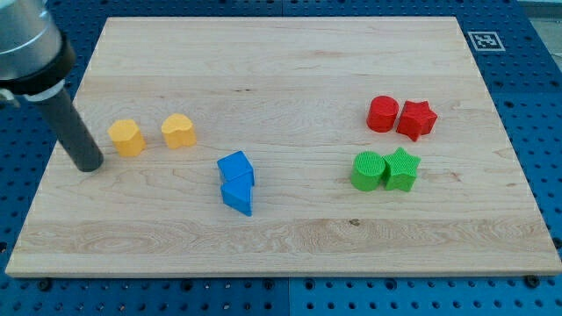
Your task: Slide the yellow hexagon and yellow heart to the center
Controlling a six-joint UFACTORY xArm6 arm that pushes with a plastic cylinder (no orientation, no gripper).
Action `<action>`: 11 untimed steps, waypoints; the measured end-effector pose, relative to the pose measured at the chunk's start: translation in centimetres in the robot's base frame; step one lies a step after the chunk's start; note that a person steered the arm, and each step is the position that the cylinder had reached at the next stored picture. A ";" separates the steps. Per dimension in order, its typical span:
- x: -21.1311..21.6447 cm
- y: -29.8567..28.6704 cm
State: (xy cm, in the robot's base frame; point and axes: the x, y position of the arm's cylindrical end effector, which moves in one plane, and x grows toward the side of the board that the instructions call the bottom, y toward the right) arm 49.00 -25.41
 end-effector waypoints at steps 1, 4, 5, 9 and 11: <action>-0.9 -0.6; -2.8 5.1; -2.8 7.7; -4.3 15.7; -4.3 19.3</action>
